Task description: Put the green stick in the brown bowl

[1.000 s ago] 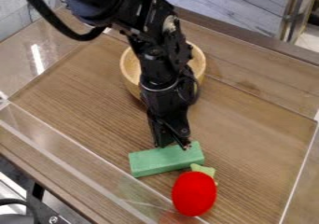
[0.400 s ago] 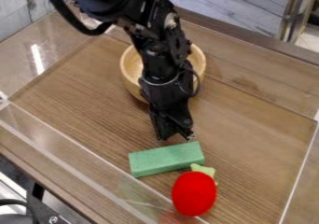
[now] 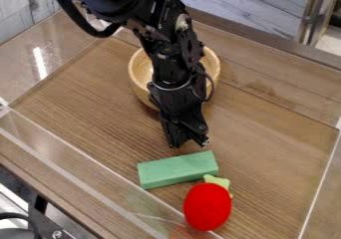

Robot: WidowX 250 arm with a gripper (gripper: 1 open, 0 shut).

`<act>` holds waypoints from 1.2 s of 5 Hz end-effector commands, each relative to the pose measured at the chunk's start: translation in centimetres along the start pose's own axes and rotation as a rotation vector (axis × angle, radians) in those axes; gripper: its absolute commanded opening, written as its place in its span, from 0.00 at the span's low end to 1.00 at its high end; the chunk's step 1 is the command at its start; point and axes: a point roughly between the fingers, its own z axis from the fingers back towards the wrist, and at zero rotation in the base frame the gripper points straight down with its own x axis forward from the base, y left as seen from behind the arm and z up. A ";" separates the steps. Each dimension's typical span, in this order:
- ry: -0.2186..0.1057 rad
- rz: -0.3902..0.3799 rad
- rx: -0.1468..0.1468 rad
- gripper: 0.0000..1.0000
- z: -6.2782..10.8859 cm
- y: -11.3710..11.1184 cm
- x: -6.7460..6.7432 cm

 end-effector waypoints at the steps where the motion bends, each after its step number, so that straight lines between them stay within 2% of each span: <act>1: -0.049 0.020 0.021 0.00 0.7 0.8 1.3; 4: -0.063 0.041 0.018 0.00 0.4 0.8 1.4; 6: -0.119 0.035 0.018 0.00 3.2 1.4 2.3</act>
